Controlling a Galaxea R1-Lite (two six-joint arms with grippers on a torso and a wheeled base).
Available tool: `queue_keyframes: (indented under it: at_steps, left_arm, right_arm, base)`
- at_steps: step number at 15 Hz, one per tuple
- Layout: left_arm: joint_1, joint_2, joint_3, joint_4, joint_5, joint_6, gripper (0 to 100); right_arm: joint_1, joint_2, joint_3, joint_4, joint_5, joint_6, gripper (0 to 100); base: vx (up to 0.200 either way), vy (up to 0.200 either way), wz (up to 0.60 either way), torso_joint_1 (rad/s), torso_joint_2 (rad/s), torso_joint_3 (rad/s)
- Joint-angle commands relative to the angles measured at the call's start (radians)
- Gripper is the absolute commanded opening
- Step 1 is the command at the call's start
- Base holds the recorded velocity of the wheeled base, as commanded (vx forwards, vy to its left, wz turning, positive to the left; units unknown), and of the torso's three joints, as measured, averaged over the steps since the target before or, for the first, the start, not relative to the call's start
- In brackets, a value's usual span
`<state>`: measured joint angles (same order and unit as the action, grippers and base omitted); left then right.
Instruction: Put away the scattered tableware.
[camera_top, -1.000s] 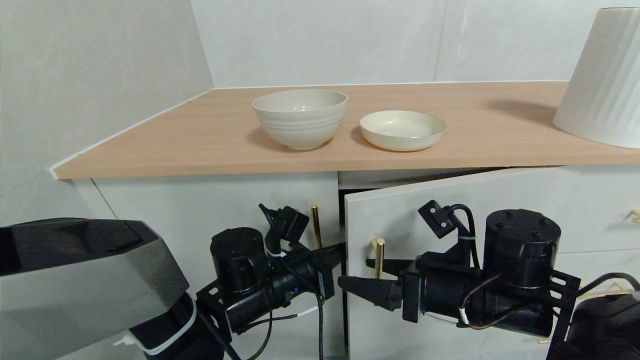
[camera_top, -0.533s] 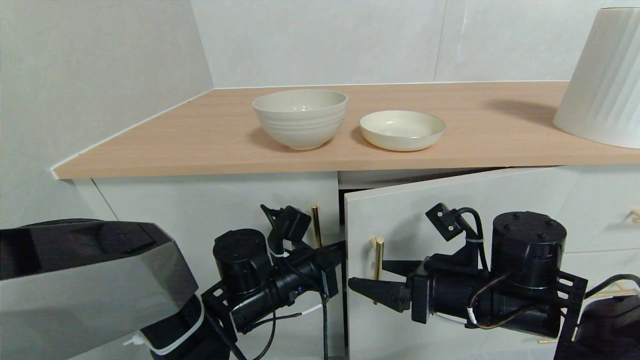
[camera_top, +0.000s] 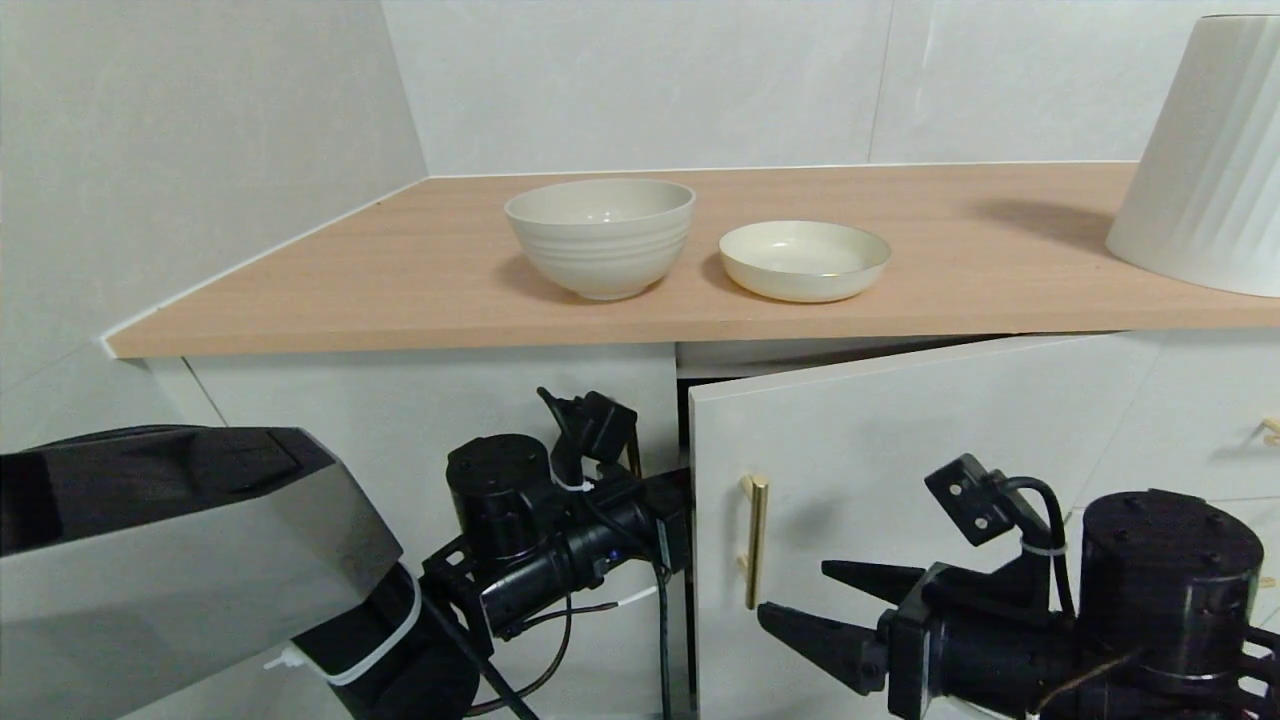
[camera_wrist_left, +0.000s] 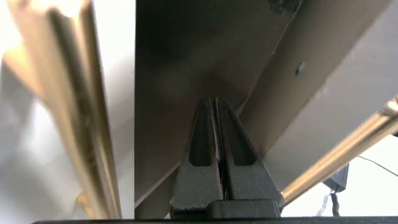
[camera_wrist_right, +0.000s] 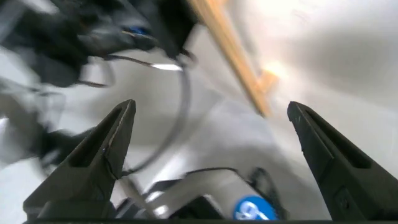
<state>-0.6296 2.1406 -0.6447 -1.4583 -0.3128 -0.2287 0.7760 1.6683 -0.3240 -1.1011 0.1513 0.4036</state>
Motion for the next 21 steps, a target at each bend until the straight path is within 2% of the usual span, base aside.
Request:
queue_keyframes:
  at_steps: [1,3,10,16,21]
  left_arm:
    - [-0.007,-0.030,-0.007,0.018,-0.003,0.000,0]
    - [-0.025,-0.034,-0.021,0.030,-0.003,0.000,0]
    - [-0.048,-0.022,-0.029,0.029,-0.003,-0.004,0]
    - [-0.053,-0.015,-0.032,0.029,-0.003,-0.004,0]
    - [-0.055,0.015,-0.062,0.030,-0.005,-0.004,0]
  right_arm:
    - [0.071,-0.056,0.051,0.017,-0.110,-0.006,100]
    - [0.088,-0.084,0.077,0.038,-0.157,-0.006,100]
    - [0.089,-0.117,0.126,0.069,-0.154,-0.006,100]
    - [0.089,-0.124,0.128,0.069,-0.154,-0.006,100]
    - [0.095,-0.125,0.128,0.069,-0.154,-0.006,100]
  base:
    - [0.000,0.000,0.00,0.000,0.00,0.000]
    - [0.000,0.000,0.00,0.000,0.00,0.000]
    - [0.000,0.000,0.00,0.000,0.00,0.000]
    - [-0.200,0.000,0.00,0.000,0.00,0.003]
    - [0.000,0.000,0.00,0.000,0.00,0.000]
